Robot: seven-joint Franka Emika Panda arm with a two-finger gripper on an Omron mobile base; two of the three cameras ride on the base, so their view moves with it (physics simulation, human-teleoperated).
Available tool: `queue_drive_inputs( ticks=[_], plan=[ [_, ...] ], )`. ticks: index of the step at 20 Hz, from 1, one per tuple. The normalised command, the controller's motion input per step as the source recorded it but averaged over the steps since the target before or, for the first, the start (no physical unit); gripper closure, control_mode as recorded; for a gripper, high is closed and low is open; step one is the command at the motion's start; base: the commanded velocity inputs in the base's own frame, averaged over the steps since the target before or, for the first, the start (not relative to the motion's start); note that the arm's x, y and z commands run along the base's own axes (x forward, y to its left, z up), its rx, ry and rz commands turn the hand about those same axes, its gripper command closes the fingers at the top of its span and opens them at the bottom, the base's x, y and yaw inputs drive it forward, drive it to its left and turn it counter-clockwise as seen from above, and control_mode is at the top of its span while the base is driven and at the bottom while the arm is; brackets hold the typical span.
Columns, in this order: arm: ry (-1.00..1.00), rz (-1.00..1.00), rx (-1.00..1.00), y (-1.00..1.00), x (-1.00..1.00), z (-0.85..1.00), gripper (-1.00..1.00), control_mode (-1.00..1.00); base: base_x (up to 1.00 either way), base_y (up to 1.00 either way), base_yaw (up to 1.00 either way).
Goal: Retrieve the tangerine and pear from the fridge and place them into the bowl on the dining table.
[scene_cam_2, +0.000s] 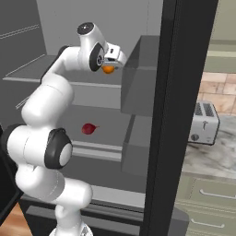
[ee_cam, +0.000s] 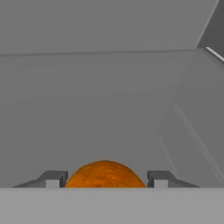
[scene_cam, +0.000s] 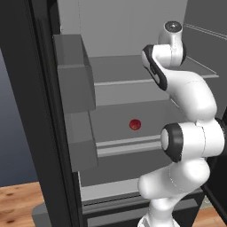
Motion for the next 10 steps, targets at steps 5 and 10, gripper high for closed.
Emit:
queue_drive_inputs(
  ticks=[5, 10],
  plan=[
    [-0.04, 0.00, 0.00, -0.06, -0.50, 0.00, 1.00, -1.00, 0.00, 0.00, 0.00],
    [-0.22, 0.01, 0.00, -0.04, -1.00, 0.00, 1.00, -1.00, 0.00, 0.00, 0.00]
  ],
)
